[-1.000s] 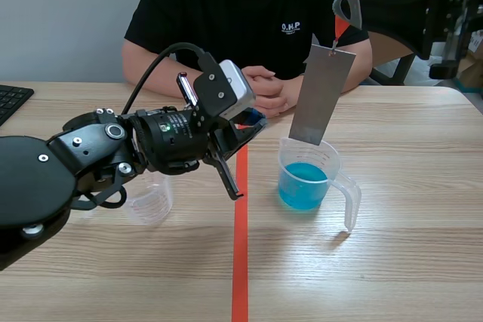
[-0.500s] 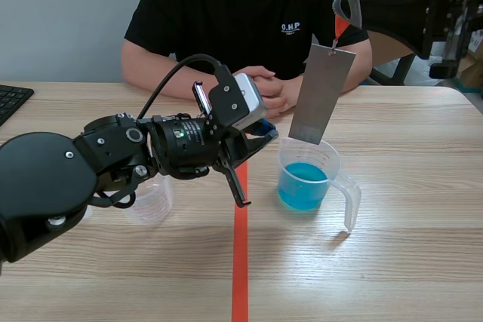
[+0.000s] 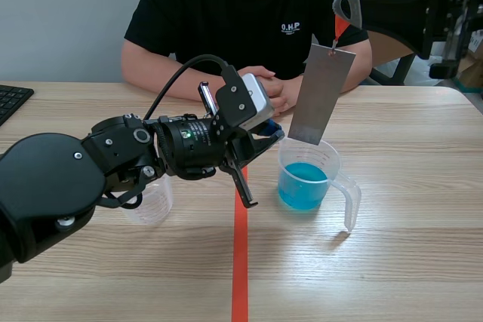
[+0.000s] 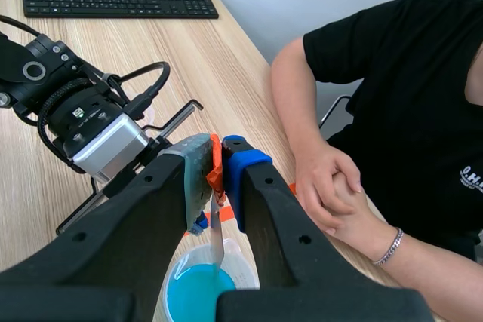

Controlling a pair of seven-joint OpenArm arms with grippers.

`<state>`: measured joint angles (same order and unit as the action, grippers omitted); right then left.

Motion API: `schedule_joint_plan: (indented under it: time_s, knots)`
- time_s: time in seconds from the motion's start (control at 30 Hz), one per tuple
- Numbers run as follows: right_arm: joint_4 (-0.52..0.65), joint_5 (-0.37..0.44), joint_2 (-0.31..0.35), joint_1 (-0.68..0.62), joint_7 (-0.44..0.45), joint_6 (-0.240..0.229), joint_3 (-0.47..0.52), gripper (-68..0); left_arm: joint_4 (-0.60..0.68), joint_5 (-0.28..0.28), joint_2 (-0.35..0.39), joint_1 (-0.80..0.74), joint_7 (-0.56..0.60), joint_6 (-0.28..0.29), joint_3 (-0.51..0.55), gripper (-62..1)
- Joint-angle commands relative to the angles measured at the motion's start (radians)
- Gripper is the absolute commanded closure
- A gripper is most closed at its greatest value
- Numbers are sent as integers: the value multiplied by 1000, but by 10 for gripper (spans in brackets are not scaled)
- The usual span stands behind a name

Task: Do the redox reaction experiment.
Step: 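Point at the plate with the left hand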

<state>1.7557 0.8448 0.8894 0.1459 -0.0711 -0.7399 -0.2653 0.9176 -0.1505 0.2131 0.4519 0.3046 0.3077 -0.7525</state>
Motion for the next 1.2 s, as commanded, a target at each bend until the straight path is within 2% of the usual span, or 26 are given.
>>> schedule_joint_plan:
  time_s: [0.0, 0.8, 0.9, 1.03, 1.17]
  knots:
    - [1, 15, 13, 20, 23, -6, 2, -15, 19, 6, -13, 14, 14, -6, 10, -45]
    - [1, 15, 13, 20, 23, -6, 2, -15, 19, 7, -8, 14, 21, -7, 10, -45]
    - [1, 15, 13, 21, 26, -6, 2, -15, 19, 9, 6, 14, 48, -7, 10, -45]
    - [1, 15, 13, 21, 27, -6, 2, -15, 39, 61, 57, 14, 66, -6, 10, -45]
    - [1, 15, 13, 21, 27, -6, 2, -15, 108, 138, 157, -3, 61, -6, 12, -45]
